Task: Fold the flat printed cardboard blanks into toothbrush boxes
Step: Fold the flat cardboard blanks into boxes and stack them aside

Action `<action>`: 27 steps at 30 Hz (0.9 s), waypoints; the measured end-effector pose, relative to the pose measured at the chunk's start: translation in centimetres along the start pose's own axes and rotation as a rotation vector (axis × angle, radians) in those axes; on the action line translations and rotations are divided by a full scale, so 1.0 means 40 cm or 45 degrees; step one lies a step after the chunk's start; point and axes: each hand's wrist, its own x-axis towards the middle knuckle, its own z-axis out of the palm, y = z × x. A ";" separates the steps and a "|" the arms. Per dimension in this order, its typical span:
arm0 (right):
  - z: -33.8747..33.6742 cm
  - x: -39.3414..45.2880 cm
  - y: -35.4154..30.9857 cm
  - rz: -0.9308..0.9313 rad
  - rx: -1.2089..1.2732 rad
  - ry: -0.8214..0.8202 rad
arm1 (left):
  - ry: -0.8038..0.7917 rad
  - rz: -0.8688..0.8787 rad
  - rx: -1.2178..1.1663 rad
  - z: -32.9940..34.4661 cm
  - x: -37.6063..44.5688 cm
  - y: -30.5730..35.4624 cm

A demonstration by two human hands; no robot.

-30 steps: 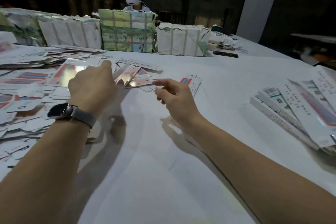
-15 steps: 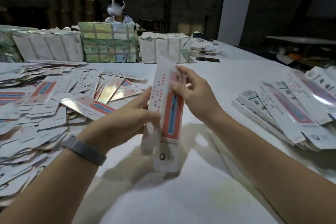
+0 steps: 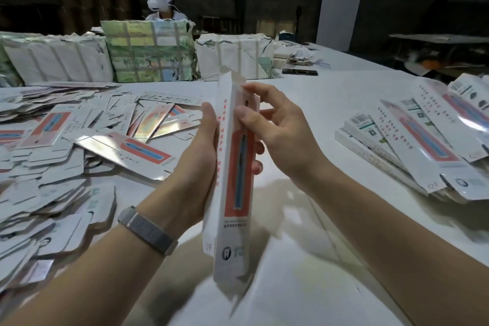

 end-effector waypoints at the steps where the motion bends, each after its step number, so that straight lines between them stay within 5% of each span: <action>1: 0.002 -0.001 0.000 0.003 0.028 -0.019 | -0.009 0.021 0.002 0.008 -0.003 0.000; 12: 0.024 -0.015 0.005 0.142 0.427 0.027 | 0.238 0.479 0.243 0.027 0.001 -0.029; 21: 0.043 -0.024 0.030 0.247 0.849 -0.023 | 0.199 0.475 0.287 0.044 0.001 -0.044; 27: 0.024 -0.018 0.026 0.193 0.530 -0.005 | 0.137 0.476 0.248 0.035 0.003 -0.039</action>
